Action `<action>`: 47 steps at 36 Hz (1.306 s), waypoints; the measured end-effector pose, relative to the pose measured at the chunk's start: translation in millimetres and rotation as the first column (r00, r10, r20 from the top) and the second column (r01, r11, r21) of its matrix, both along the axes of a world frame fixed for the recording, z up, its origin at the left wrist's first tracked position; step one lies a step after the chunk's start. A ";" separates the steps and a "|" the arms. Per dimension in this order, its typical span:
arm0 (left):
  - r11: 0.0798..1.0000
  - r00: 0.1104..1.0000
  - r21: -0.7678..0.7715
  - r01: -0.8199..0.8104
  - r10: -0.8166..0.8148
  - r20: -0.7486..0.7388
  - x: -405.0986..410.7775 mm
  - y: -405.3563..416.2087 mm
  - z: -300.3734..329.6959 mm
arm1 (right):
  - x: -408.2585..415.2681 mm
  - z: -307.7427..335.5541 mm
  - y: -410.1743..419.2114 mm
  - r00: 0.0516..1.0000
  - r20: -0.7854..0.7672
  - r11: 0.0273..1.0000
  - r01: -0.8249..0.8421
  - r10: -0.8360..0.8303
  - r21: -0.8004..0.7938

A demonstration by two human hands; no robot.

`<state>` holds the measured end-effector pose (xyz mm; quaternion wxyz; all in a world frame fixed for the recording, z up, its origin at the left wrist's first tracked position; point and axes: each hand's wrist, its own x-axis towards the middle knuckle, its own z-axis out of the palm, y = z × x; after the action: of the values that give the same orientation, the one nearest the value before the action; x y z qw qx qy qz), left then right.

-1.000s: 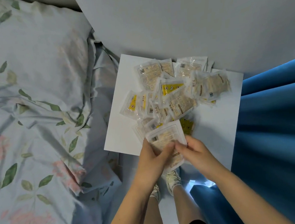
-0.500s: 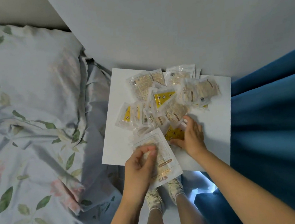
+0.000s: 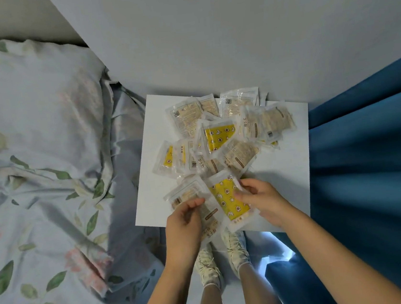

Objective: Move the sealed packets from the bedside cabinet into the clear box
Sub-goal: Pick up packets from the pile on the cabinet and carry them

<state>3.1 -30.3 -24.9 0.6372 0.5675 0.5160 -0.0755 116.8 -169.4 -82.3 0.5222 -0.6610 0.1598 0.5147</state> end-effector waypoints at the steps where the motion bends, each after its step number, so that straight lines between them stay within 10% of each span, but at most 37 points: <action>1: 1.000 0.999 0.012 -0.004 0.005 -0.032 -0.7 0.0 -1.3 | -1.8 5.5 1.1 0.998 -0.053 0.998 0.032 -0.029 0.052; 11: 0.973 0.976 0.080 -0.217 0.218 -0.002 8.0 -4.1 13.4 | -9.5 29.7 7.2 0.904 -0.123 0.851 0.428 -0.410 0.306; 17: 0.998 0.999 -0.043 0.050 -0.050 0.000 26.8 -5.9 17.8 | -18.7 38.1 22.5 0.992 0.065 0.972 0.089 -0.106 0.219; 24: 0.991 0.996 -0.116 -0.072 0.078 0.052 30.0 4.3 12.3 | 44.4 33.7 3.8 0.954 0.278 0.994 0.111 -0.110 0.015; 30: 0.976 0.990 -0.178 -0.125 0.134 0.038 22.7 16.2 10.2 | 133.0 -3.2 -24.7 0.676 0.658 0.909 -0.041 0.331 -0.414; 36: 0.973 0.990 -0.185 -0.135 0.142 0.026 18.3 16.2 8.2 | 181.9 -4.8 -20.6 0.181 0.435 0.469 -0.409 0.882 -0.782; 40: 0.972 0.990 -0.198 -0.130 0.136 0.021 17.6 14.3 7.1 | 183.6 -7.6 -5.6 0.144 0.309 0.341 -0.423 0.940 -0.840; 47: 0.972 0.992 -0.204 -0.113 0.122 0.029 20.2 16.2 5.7 | 176.6 -9.2 -10.7 0.208 0.394 0.440 -0.279 0.895 -0.853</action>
<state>23.3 -14.2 -19.2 0.7054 0.4696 0.5252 -0.0781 293.4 -180.1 -91.5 0.0138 -0.9461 -0.2406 0.2162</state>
